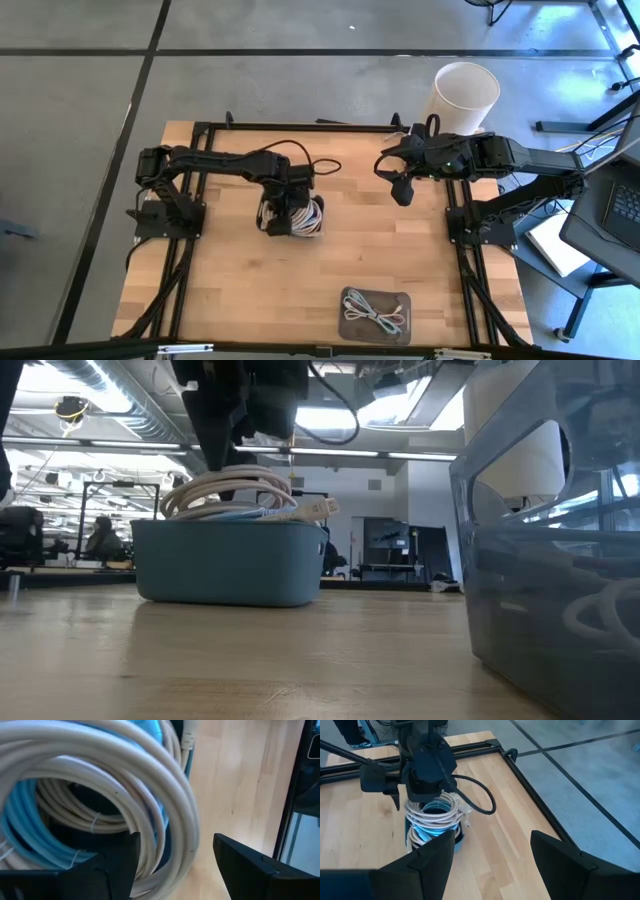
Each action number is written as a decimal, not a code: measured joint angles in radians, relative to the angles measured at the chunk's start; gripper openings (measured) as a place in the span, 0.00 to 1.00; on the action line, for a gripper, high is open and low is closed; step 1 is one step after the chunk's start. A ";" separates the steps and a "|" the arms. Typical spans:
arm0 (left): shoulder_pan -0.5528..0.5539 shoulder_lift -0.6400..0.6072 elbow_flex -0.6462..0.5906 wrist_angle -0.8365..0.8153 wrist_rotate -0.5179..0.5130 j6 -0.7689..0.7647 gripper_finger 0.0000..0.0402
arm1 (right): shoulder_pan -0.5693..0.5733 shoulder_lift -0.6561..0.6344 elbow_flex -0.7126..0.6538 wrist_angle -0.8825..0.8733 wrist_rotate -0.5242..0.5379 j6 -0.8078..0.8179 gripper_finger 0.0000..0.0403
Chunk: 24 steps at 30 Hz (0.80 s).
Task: Pick & Place USB Port
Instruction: Return to Home Position
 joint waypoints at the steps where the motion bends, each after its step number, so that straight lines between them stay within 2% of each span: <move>1: 0.005 0.000 0.000 -0.003 0.000 0.000 0.61 | 0.000 0.000 0.000 0.000 0.000 0.000 0.66; 13: 0.043 0.000 0.035 -0.076 0.010 0.007 0.61 | 0.000 0.000 0.000 -0.013 0.000 -0.006 0.66; 24: 0.098 0.000 0.236 -0.216 0.004 0.027 0.61 | 0.000 0.000 0.000 -0.014 0.001 -0.007 0.66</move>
